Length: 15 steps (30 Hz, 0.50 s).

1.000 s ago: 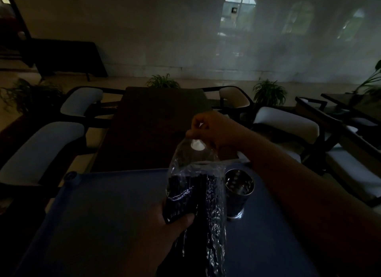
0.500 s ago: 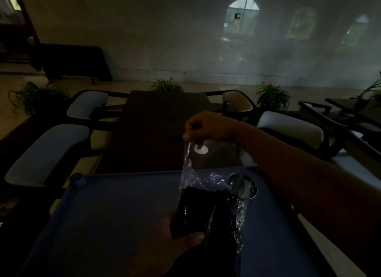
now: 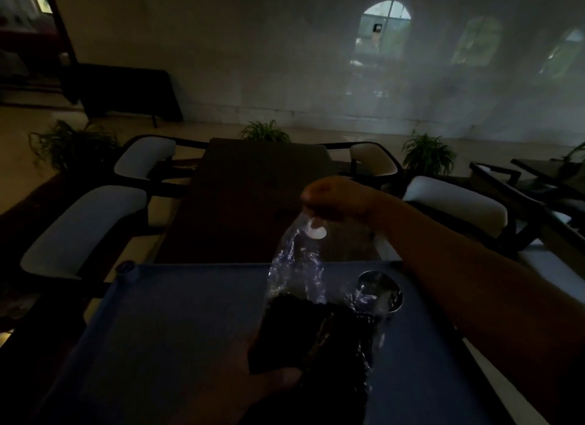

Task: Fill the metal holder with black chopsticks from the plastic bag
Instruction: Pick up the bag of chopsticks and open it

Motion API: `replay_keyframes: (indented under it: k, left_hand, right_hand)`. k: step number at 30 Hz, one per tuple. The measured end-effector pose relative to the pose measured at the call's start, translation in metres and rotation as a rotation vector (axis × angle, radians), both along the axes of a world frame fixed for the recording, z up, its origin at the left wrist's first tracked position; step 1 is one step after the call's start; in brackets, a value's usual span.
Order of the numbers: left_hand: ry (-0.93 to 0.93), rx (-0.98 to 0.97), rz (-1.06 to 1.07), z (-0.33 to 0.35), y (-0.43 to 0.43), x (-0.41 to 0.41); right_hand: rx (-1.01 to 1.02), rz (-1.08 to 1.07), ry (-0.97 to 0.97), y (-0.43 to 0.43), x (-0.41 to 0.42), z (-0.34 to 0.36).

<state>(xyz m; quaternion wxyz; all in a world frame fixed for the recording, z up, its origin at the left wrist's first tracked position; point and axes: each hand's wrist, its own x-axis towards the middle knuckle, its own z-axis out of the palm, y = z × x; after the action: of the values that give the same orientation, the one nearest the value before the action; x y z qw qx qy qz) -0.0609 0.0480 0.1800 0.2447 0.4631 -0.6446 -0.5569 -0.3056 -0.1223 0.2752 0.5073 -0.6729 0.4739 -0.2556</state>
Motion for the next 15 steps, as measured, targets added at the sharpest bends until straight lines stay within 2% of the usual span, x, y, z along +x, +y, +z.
replay_keyframes:
  k: [3, 7, 10, 12, 15]
  left_hand:
    - [0.142, 0.023, 0.135, -0.007, -0.003, 0.011]
    - [0.444, 0.264, 0.268, -0.022, -0.011, 0.013]
    - [0.535, 0.313, 0.255, -0.027, -0.017, 0.008]
    - [0.571, 0.342, 0.212, -0.030, -0.020, 0.005]
    - [0.557, 0.383, 0.190, -0.033, -0.022, 0.000]
  right_hand:
    - [0.142, -0.179, -0.365, 0.011, -0.020, -0.003]
    - [0.274, -0.085, -0.613, 0.042, -0.025, -0.028]
    - [0.275, -0.009, -0.702, 0.070, -0.016, -0.046]
    - [0.250, -0.040, -0.777, 0.082, -0.007, -0.052]
    - [0.152, -0.165, -0.712, 0.091, 0.004, -0.056]
